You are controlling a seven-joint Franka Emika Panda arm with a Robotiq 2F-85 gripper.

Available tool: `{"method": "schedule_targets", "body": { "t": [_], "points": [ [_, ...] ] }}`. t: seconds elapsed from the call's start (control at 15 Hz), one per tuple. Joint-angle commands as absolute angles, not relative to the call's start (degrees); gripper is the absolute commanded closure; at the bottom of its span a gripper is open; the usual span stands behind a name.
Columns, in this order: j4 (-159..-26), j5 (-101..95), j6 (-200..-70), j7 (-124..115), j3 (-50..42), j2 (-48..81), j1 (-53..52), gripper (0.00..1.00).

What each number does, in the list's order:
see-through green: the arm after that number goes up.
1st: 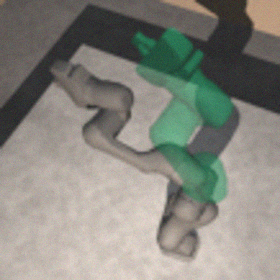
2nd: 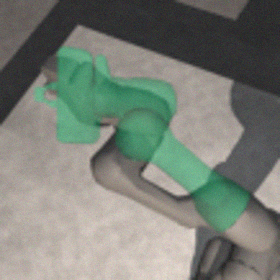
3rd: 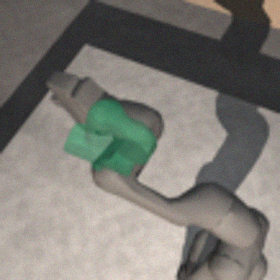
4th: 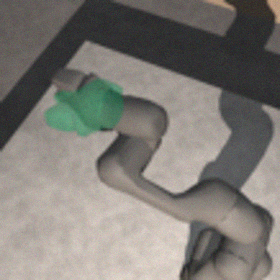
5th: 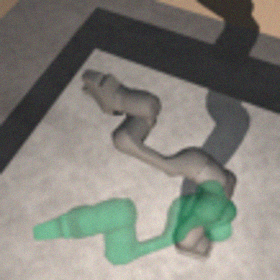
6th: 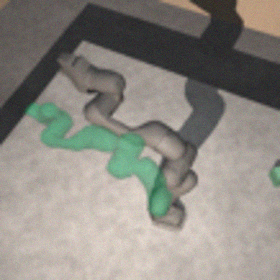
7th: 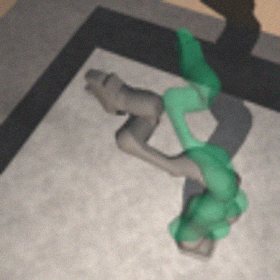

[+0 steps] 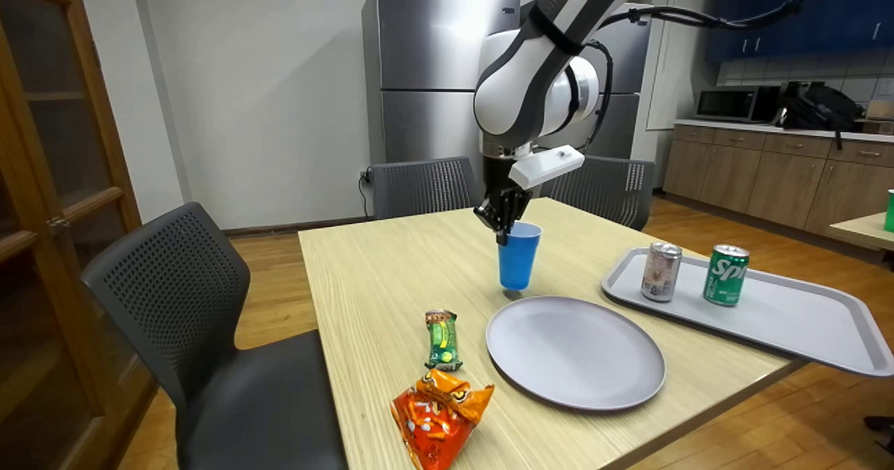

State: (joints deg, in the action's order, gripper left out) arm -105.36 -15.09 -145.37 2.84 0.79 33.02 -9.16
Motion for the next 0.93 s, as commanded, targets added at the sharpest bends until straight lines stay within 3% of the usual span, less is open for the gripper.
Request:
{"method": "schedule_targets", "body": {
  "t": [0.0,0.6,0.67,0.73,0.87],
  "points": [
    [-103.1,-16.4,-142.6,2.8,0.2,34.0,-10.1,0.99],
    [-103.0,-16.6,-141.5,2.7,0.1,34.4,-10.3,0.99],
    [-102.9,-16.6,-141.3,2.7,0.1,34.4,-10.4,0.7],
    [-102.8,-16.7,-141.0,2.6,0.0,34.5,-10.4,0.69],
    [-102.8,-16.8,-140.8,2.6,0.0,34.6,-10.5,0.56]
  ]
}}
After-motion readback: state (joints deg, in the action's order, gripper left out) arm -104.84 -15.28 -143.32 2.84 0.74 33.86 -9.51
